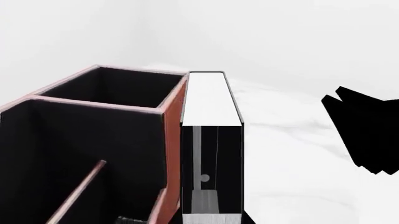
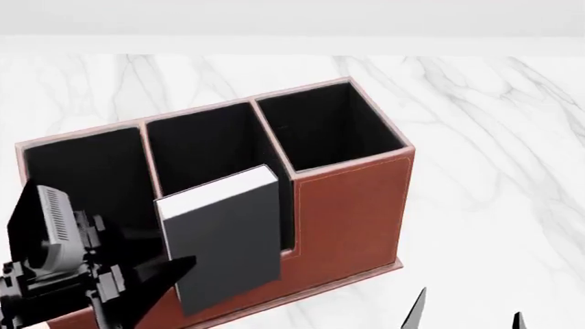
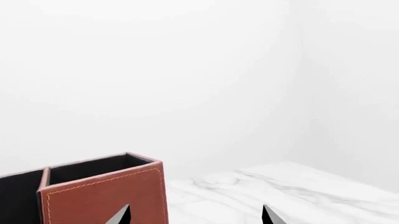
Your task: Pick up the book and place it in the back compartment of the caddy.
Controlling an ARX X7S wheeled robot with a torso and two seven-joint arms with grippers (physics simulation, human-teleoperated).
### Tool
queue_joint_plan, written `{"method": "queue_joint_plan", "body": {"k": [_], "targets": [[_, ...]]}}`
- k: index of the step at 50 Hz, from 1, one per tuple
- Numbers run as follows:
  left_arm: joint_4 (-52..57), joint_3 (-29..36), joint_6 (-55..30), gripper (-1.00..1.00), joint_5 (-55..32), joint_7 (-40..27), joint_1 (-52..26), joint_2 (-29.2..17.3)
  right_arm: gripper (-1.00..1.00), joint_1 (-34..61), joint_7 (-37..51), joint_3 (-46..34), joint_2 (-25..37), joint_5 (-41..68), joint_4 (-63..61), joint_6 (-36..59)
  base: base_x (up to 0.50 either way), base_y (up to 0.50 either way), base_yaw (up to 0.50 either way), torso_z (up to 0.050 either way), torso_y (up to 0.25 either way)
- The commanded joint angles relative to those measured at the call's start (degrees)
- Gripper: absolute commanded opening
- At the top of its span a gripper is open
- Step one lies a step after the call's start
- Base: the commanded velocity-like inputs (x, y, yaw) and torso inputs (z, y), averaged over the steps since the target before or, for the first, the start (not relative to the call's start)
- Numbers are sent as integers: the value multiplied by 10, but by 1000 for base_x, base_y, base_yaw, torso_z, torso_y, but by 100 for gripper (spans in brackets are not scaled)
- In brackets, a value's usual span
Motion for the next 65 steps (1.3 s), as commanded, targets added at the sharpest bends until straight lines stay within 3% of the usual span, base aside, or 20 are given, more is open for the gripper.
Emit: {"method": "queue_joint_plan", "body": {"k": [1,10,29,48,65], "targets": [[-18,8,-9,-100,-24,90,-36,-7,100,0,0,-2,1,0,3,-2,0,0,0,0,0],[-72,20,-27,-100,-29,155,-77,4,100,1,-1,-6,1,-2,6,-4,0,0,0,0,2],[-184,31,-21,-100,8,189,-154,42,100,9,-3,-10,0,-1,17,-4,0,0,0,1,1],[-301,30,26,-100,37,214,-192,83,100,13,-2,-14,1,-3,23,-3,0,0,0,0,1],[-470,40,98,-100,76,249,-231,156,100,13,-1,-15,3,0,22,-2,0,0,0,1,1]]}}
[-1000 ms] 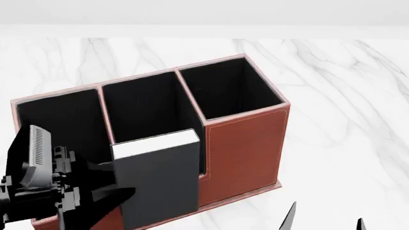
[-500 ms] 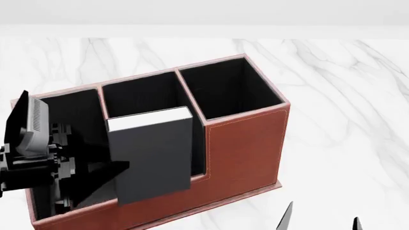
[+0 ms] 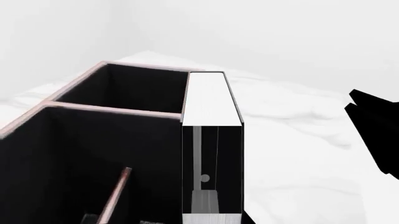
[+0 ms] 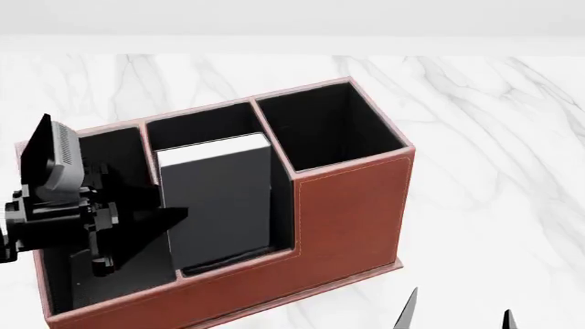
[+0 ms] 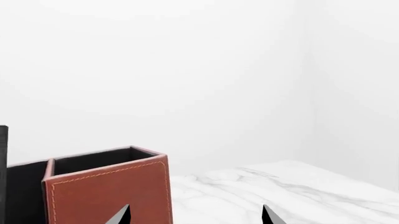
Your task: Pick up the book and place it in the back compartment of the caddy.
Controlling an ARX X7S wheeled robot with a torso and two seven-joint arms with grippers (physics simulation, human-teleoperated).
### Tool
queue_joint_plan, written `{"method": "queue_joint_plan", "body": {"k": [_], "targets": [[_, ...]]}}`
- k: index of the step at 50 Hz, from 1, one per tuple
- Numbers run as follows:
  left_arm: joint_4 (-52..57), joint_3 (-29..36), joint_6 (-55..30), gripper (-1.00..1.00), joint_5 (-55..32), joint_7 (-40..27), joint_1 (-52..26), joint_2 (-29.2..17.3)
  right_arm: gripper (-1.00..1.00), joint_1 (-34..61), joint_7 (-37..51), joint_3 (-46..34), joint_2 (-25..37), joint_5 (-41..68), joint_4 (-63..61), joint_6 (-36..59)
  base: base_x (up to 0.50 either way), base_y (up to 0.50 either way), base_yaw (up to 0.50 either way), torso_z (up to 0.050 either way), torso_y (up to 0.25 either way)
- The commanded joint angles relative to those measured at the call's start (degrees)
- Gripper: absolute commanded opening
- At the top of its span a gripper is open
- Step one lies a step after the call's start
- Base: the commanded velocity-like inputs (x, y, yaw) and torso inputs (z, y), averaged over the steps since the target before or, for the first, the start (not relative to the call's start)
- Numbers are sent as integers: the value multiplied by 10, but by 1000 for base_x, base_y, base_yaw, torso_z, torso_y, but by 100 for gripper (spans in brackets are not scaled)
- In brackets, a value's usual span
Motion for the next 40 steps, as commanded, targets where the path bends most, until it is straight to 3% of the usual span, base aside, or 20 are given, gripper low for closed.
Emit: {"method": "queue_joint_plan", "body": {"k": [1,11,22,40], "targets": [[-96,-18,41,-100,11,14,-33,46,100,0,1,-1,2,2,-1,0,0,0,0,0,0],[-272,-15,130,-100,44,34,-74,109,100,3,1,-3,1,2,5,-1,0,0,0,0,2],[-284,-55,134,-100,78,32,-69,118,100,5,1,-4,1,2,10,-3,0,0,0,0,1],[-284,-244,120,-100,233,36,-59,137,100,7,2,-7,1,2,14,-1,0,0,0,1,2]]}}
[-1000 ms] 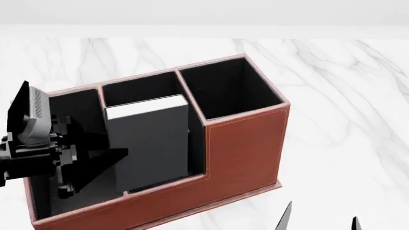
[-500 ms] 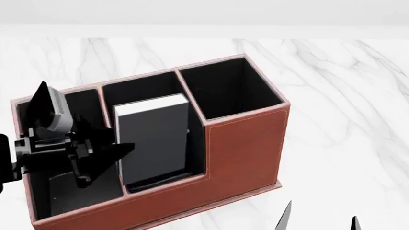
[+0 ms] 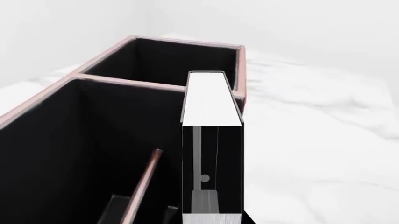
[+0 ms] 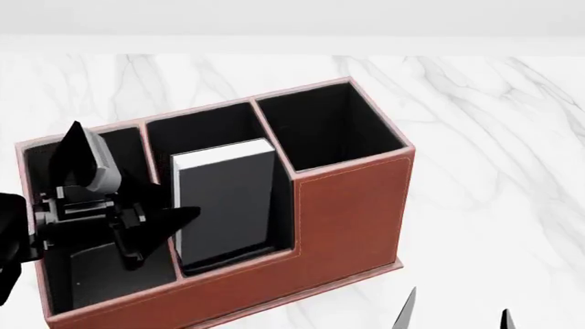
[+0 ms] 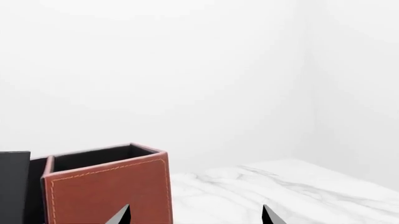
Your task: Pick up the book and place it in the back compartment of the caddy.
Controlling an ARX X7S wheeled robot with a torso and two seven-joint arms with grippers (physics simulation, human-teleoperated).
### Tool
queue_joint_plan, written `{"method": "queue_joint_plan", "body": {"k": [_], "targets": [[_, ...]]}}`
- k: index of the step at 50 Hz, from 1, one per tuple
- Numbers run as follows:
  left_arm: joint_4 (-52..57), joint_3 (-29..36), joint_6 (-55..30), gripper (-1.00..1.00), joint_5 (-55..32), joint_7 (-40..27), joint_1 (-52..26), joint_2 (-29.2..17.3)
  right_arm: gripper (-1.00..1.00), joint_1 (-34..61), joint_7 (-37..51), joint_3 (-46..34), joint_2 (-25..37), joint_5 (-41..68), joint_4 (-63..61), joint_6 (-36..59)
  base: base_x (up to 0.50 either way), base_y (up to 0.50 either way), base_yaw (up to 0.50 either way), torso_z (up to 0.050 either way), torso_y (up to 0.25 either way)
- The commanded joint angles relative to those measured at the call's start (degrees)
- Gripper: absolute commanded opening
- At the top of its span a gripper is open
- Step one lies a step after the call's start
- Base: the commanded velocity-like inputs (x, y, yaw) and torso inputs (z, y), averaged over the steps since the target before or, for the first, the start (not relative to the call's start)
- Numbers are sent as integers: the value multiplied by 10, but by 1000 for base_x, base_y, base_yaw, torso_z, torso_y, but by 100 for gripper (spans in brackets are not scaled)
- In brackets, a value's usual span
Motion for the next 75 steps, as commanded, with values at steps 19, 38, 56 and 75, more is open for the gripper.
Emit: {"method": "queue_joint_plan", "body": {"k": [19,38,56,75], "targets": [[0,-304,-14,-100,207,2,7,28,100,6,0,-6,-1,1,11,1,0,0,0,0,1],[0,-329,-46,-100,253,-20,2,38,100,7,1,-6,2,5,11,0,0,0,0,1,2],[0,-306,-37,-100,256,-53,-1,43,100,7,1,-6,4,12,9,1,0,0,0,1,1],[0,-356,-40,100,241,-79,1,46,100,11,0,-8,5,16,15,3,0,0,0,0,2]]}}
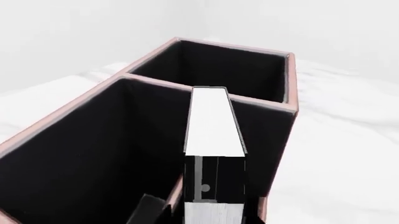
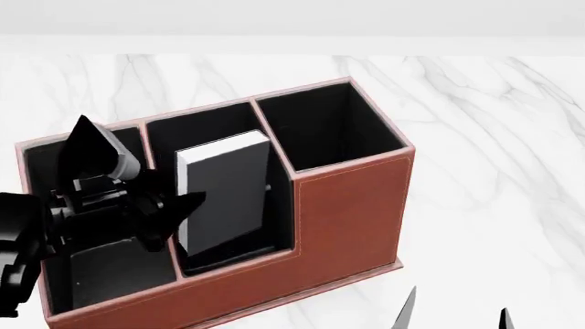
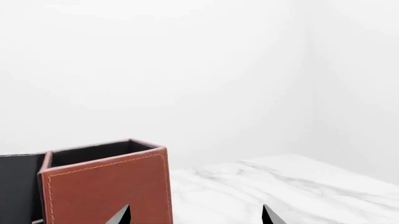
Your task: Pick up the book and place it in the back compartment of the caddy.
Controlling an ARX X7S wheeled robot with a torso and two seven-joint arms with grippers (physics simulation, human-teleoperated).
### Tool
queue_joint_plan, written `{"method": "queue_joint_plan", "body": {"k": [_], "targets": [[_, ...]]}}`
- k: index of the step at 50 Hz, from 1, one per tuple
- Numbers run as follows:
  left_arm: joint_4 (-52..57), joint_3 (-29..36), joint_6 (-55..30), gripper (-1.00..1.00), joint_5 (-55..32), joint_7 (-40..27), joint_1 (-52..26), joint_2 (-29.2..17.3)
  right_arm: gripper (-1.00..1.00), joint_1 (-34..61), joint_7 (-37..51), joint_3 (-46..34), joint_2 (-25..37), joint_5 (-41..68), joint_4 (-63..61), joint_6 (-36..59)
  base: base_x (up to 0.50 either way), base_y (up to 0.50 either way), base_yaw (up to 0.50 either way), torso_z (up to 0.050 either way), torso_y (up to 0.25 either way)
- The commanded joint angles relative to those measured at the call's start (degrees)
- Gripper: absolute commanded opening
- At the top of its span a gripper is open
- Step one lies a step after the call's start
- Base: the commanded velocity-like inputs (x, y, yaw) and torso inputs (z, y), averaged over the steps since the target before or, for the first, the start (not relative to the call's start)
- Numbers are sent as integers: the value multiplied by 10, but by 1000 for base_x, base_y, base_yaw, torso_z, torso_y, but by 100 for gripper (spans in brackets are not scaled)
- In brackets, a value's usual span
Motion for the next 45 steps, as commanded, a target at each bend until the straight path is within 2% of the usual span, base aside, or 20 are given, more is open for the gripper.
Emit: {"method": "queue_joint_plan", "body": {"k": [1,20,31,32,34,37,41,43,44,45], "targets": [[0,-73,-11,100,-27,-17,-6,3,100,4,-2,-1,0,4,8,-1,0,0,0,0,0],[0,-91,-3,100,-20,-10,-6,10,100,8,-4,-4,-1,8,13,0,0,0,0,0,0],[4,-88,-7,100,-21,49,-8,-8,100,36,3,-9,-9,-4,33,25,0,0,0,0,0],[64,-92,-39,100,-26,51,12,-10,100,41,5,-8,-10,-3,31,31,0,0,0,0,0],[236,-99,-171,100,-35,51,84,-15,100,60,3,-10,-10,2,30,55,0,0,0,0,0],[423,-112,-251,100,-48,52,139,-23,100,77,-1,-10,-10,13,28,73,0,0,0,0,0],[565,-126,-342,100,-65,55,186,-30,100,94,7,-12,-7,11,4,104,0,0,0,0,0],[594,-128,-346,100,-72,61,198,-32,100,97,8,-13,-6,10,-2,111,0,0,0,0,0],[659,-138,-365,100,-72,50,222,-35,100,110,10,-18,-1,5,-23,143,0,0,0,0,0],[678,-143,-369,100,-74,47,229,-35,100,113,8,-18,0,10,-28,151,0,0,0,0,0]]}}
